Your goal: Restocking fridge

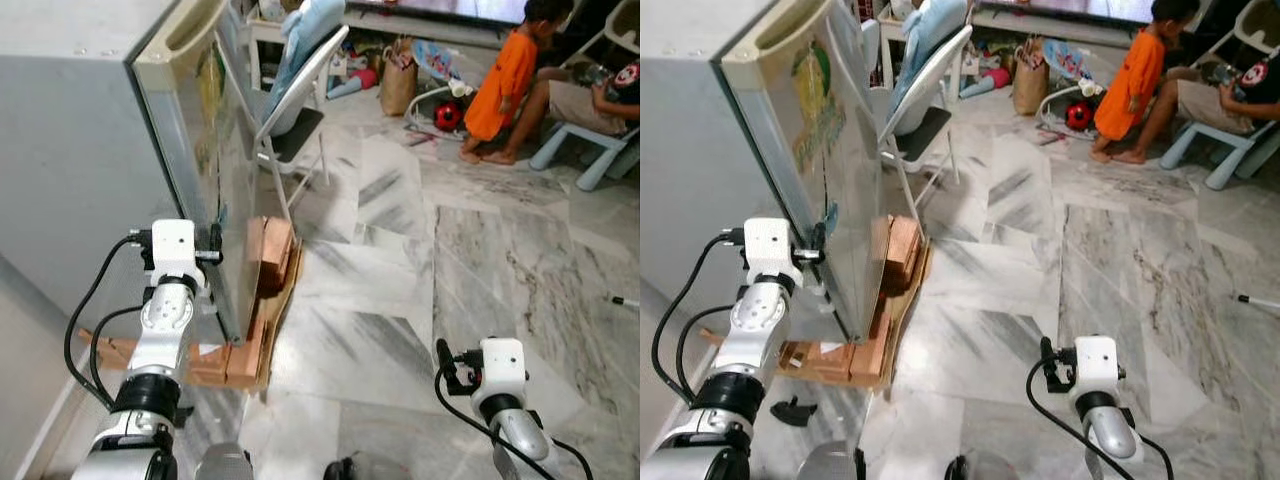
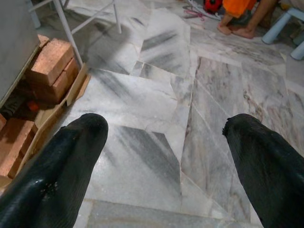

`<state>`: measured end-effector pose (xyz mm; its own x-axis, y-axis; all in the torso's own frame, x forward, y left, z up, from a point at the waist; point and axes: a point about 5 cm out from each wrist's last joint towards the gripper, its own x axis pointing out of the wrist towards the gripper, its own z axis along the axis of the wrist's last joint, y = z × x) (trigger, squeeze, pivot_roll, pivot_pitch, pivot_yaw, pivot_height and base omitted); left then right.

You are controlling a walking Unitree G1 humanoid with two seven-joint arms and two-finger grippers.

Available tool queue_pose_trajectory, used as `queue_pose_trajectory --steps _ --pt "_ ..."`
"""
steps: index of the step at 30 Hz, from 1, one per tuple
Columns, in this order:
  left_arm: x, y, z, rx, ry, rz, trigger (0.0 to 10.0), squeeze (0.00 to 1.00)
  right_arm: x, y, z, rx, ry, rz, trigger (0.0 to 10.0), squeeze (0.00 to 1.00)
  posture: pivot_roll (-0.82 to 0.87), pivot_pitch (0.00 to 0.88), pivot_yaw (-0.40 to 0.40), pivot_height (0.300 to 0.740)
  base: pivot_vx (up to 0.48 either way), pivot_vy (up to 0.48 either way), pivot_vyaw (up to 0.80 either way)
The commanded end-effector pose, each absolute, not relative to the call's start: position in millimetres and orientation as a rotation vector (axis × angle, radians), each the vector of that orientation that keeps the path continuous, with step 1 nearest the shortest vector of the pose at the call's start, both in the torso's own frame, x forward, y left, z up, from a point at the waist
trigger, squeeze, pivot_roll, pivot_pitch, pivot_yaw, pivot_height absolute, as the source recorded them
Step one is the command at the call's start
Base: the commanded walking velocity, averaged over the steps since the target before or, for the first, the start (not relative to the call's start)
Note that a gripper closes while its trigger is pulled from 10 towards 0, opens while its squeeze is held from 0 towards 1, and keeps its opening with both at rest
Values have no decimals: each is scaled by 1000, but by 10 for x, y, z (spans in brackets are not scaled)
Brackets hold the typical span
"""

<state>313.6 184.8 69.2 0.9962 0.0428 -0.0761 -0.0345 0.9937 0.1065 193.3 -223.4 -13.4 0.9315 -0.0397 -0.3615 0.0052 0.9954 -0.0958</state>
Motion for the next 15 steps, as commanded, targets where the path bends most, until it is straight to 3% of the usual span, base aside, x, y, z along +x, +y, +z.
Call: queue_pose_trajectory --steps 1,15 --pt "3123 1776 697 106 66 -1 10000 0 1940 -2301 -132 -92 369 -38 10000 0 -44 27 -89 740 0 0 0" --pt "3314 1461 736 115 71 -88 10000 0 2050 -2410 -254 -91 408 -37 10000 0 -48 20 -86 740 0 0 0"
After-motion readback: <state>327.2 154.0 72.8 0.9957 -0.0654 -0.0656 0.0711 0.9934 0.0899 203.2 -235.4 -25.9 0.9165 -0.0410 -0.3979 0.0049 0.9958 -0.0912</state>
